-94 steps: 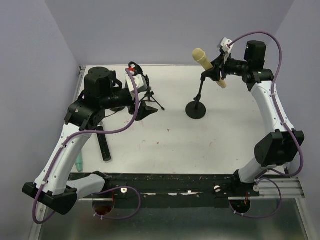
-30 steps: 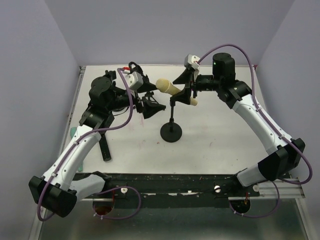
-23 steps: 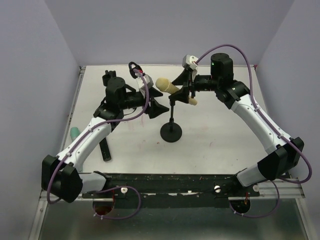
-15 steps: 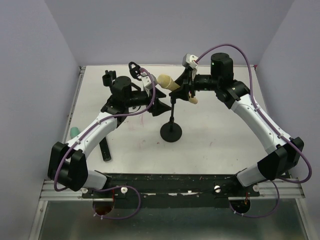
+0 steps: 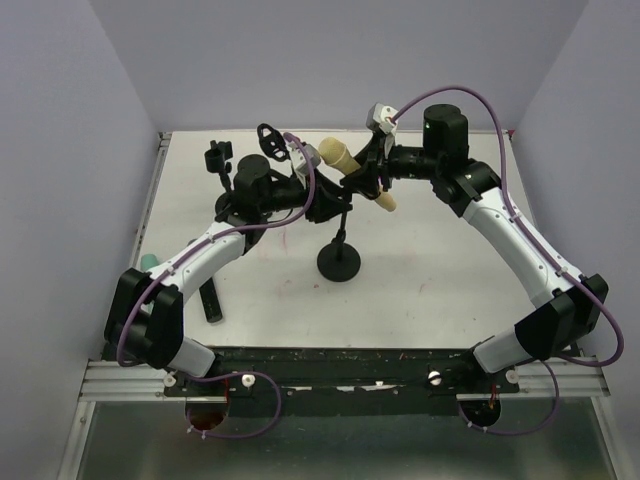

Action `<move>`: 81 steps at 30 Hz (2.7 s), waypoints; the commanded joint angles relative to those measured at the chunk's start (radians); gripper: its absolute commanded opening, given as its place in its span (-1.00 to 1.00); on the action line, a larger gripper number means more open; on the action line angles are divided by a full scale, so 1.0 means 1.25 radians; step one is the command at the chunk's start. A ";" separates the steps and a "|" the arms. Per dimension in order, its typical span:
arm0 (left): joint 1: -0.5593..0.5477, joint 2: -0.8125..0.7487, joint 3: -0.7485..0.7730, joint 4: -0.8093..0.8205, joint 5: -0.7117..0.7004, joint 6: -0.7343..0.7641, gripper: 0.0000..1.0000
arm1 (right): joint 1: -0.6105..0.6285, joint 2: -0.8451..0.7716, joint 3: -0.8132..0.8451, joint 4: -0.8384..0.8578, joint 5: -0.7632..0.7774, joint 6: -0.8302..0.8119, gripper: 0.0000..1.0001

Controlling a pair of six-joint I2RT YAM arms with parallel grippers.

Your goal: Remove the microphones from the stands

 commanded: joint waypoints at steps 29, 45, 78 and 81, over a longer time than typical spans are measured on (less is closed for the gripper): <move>-0.017 0.028 -0.092 -0.022 0.059 0.154 -1.00 | -0.035 0.045 0.307 0.136 0.262 0.114 -0.99; -0.017 -0.032 -0.002 -0.170 0.049 0.176 -0.86 | -0.036 0.003 0.273 0.151 0.285 0.099 -0.99; -0.009 0.008 0.426 -0.266 0.019 -0.031 0.09 | -0.026 0.002 0.083 0.431 -0.062 0.494 -0.99; -0.009 0.011 0.434 -0.267 0.047 -0.030 -0.18 | -0.026 -0.003 0.075 0.415 -0.038 0.492 -0.22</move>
